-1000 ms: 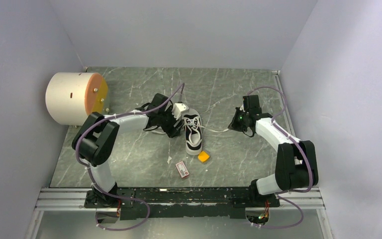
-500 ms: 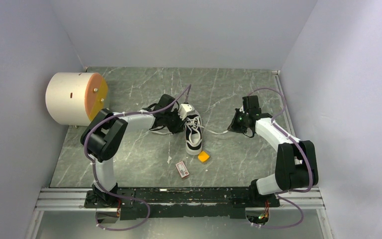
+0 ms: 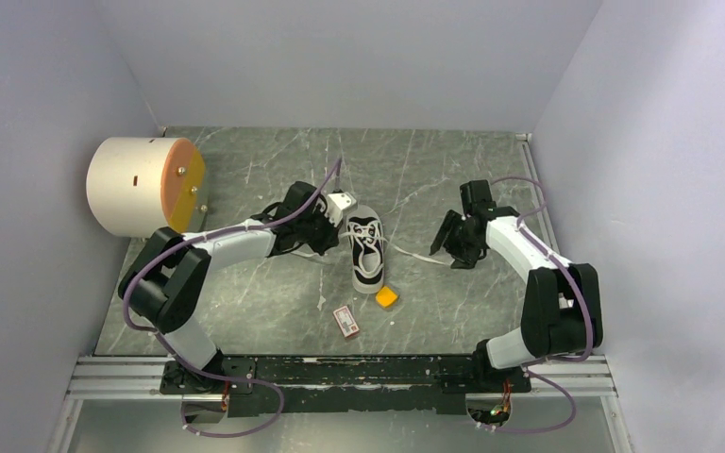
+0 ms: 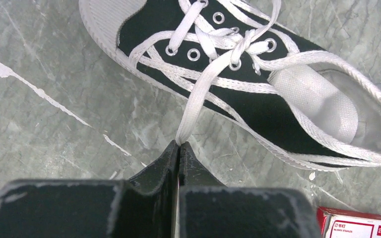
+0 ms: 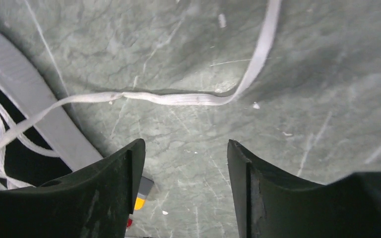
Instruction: Tie the shoes
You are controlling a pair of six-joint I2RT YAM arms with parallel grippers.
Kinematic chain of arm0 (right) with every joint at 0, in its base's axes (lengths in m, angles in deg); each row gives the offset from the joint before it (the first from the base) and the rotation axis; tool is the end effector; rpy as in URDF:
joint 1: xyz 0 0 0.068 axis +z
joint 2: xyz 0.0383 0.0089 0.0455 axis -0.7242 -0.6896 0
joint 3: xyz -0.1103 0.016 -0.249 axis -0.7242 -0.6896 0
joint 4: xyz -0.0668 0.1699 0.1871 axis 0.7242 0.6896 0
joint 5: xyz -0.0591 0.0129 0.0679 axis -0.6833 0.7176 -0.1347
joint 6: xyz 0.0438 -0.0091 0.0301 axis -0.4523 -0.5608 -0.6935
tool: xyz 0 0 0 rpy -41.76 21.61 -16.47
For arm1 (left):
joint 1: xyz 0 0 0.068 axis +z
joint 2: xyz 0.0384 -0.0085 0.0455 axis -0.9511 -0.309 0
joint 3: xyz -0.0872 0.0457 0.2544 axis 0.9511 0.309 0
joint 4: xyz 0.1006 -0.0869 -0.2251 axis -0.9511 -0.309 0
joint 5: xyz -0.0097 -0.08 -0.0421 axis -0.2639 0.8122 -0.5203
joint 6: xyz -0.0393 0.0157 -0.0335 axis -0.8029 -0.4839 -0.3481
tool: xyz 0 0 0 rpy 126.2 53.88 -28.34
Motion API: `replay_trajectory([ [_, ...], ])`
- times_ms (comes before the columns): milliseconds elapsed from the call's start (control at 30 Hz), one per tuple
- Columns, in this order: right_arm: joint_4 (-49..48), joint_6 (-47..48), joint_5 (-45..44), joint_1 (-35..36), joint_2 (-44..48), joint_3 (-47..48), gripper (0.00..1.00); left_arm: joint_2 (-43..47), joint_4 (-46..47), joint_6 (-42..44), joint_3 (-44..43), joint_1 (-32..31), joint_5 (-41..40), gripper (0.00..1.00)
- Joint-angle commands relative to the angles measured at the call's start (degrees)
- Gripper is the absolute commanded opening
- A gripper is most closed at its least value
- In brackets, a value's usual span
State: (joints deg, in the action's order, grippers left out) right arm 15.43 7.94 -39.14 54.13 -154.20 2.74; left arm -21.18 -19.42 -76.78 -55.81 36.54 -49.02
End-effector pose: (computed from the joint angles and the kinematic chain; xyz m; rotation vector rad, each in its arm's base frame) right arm 0.2644 0.0399 0.1900 0.6027 2.7568 0.3317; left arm 0.2759 -0.2093 0.1812 1.0477 2.1108 -0.5644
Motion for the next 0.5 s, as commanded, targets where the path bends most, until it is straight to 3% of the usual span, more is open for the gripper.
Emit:
replay_trajectory([
  [0,3.4,-6.21,-9.43,-1.42,-0.64,4.29,0.66,0.62,-0.43,-1.32,-0.15,-0.22,0.56,0.05],
  [133,1.0,-9.93,-12.69,-4.15,-4.15,4.54,0.64,0.85,-1.62,-1.12,-1.05,-0.22,1.23,0.05],
  [467,-2.78,-5.09,-20.01,-4.71,-15.97,9.78,0.61,3.33,0.35,-0.42,-0.59,-0.22,2.11,0.05],
])
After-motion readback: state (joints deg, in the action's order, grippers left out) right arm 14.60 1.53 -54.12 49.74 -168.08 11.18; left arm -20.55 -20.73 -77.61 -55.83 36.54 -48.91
